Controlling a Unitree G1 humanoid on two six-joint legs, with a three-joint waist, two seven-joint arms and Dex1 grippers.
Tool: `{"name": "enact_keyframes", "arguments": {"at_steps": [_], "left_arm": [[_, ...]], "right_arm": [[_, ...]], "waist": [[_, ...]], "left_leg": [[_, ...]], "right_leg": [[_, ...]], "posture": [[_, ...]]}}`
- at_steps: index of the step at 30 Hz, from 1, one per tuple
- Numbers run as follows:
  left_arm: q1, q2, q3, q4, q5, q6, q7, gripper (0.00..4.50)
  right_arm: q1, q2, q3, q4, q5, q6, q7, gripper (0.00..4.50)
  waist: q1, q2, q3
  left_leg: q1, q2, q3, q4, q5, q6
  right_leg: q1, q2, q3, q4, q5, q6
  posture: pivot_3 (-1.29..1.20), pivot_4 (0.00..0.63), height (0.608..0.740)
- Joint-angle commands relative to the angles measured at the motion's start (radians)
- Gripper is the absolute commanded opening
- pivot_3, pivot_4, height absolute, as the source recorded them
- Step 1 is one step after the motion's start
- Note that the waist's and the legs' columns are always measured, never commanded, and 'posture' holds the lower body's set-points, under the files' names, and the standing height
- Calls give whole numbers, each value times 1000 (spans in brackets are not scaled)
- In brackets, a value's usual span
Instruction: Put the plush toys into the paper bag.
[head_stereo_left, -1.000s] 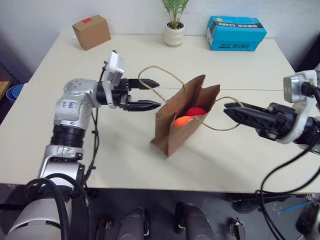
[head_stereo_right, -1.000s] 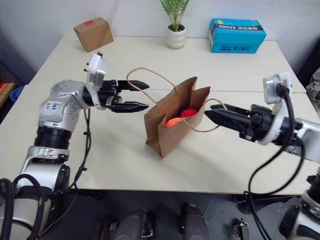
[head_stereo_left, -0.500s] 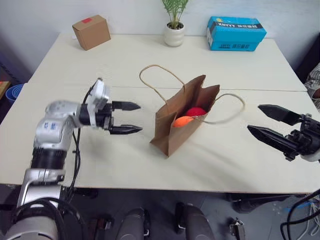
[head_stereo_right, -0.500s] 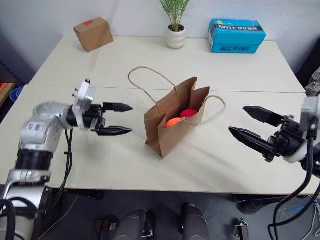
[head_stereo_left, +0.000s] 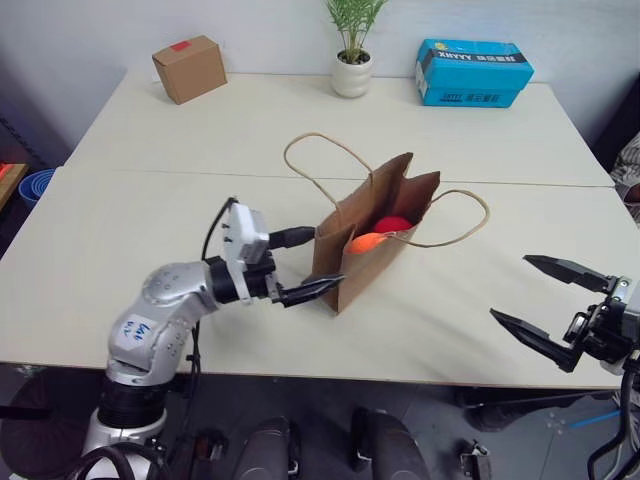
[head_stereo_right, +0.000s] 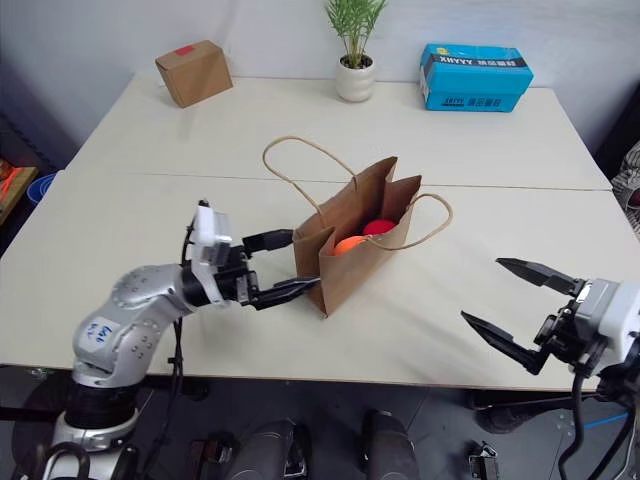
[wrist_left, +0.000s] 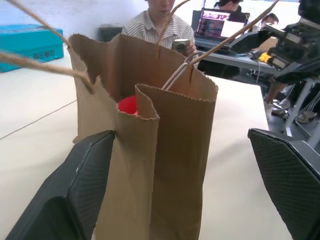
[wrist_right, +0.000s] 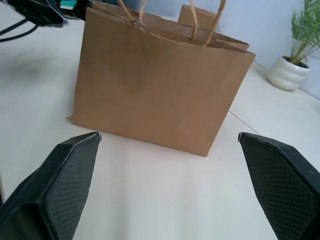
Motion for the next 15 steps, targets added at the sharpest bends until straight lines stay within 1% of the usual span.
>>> {"name": "enact_keyframes", "arguments": {"at_steps": [1,2,5,7,12,15], "left_arm": [[49,-58,-61,-118,11,-7,91,4479],[55,-64,-69,-127,14,-6,102,4479],[34,-84,-90,-80,115,-35,204,4479],[20,-106,-99,-52,148,-55,245,4479],[-5,-158,-149,11,176,-110,245,4479],[-23,-179,-157,56,198,-143,255,3874]], "right_arm": [[32,9,-8,-39,31,-7,-21,4495],[36,10,-7,-41,32,-8,-28,4495],[38,17,14,-54,27,-12,-51,4495],[33,22,30,-67,23,-9,-74,4495],[29,30,64,-86,13,-10,-117,4495],[29,32,74,-95,12,-13,-135,4500]], "waist": [[0,0,0],[1,0,0],[3,0,0],[3,0,0],[3,1,0],[3,1,0]], "left_leg": [[2,0,0,-1,-1,0],[3,1,0,-2,-1,0],[3,1,0,-3,-1,-1],[3,1,0,-3,-1,-1],[4,1,0,-5,-2,-1],[3,1,0,-5,-2,-1]], "right_leg": [[1,0,0,-3,0,0],[2,-1,1,-4,0,0],[2,-1,1,-4,0,-1],[2,-1,1,-4,0,-1],[2,-1,0,-5,-1,-1],[1,-1,0,-5,-1,-2]], "posture": [[0,150,740],[0,150,740],[0,150,740],[0,150,740],[0,150,740],[0,150,740]]}}
